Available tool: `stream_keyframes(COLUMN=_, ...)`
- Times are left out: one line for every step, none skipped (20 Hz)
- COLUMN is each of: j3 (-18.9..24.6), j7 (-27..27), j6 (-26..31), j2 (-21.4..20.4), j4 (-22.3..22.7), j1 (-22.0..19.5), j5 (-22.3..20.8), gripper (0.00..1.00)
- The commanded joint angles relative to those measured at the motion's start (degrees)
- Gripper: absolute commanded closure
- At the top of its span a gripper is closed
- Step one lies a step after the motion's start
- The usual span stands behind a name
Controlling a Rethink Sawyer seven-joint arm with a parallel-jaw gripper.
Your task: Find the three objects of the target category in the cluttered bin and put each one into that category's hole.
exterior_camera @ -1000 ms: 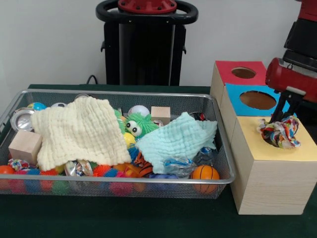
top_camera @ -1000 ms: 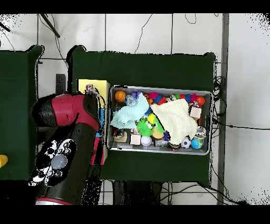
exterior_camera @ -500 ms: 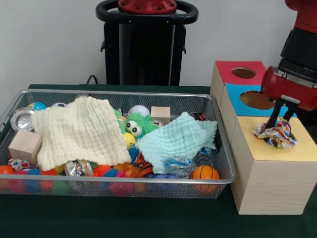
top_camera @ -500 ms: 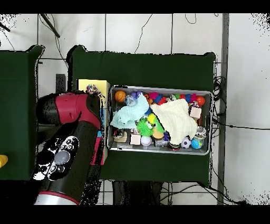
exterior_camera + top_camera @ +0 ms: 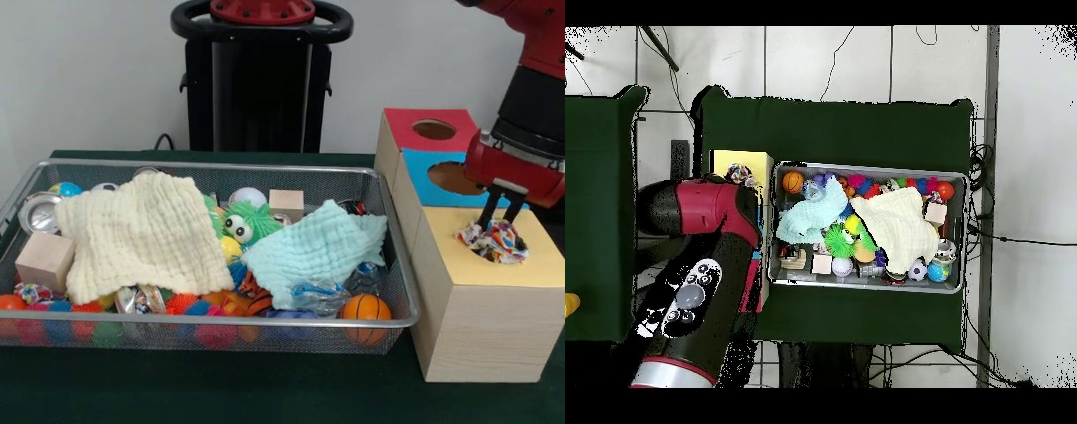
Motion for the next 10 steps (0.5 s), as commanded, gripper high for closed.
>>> stream_keyframes(j3=2.2, j7=21.6, j6=4.0, j2=4.7, j4=7.8, j1=0.6, j5=4.7, gripper=1.0)
stream_keyframes(j3=2.0, j7=22.3, j6=3.9, j2=5.7, j4=7.6, j1=0.6, j5=5.0, gripper=1.0)
stream_keyframes(j3=1.7, j7=22.8, j6=3.2, j2=6.4, j4=7.4, j1=0.7, j5=5.1, gripper=1.0)
stream_keyframes(j3=0.8, j7=23.5, j6=2.6, j2=7.9, j4=6.9, j1=1.0, j5=4.8, gripper=1.0)
stream_keyframes(j3=0.3, j7=23.6, j6=2.5, j2=8.8, j4=6.3, j1=1.2, j5=4.5, gripper=1.0)
stream_keyframes(j3=-0.6, j7=24.1, j6=1.7, j2=10.3, j4=5.7, j1=1.6, j5=4.1, gripper=1.0)
stream_keyframes(j3=-0.8, j7=24.3, j6=0.4, j2=11.0, j4=5.6, j1=1.6, j5=4.1, gripper=1.0)
stream_keyframes(j3=-0.9, j7=24.5, j6=-0.9, j2=11.8, j4=5.4, j1=1.6, j5=4.1, gripper=1.0)
stream_keyframes(j3=-1.5, j7=24.9, j6=-1.0, j2=12.8, j4=4.8, j1=1.8, j5=4.1, gripper=1.0)
stream_keyframes(j3=-2.0, j7=25.3, j6=-1.1, j2=13.7, j4=4.2, j1=2.0, j5=4.0, gripper=1.0)
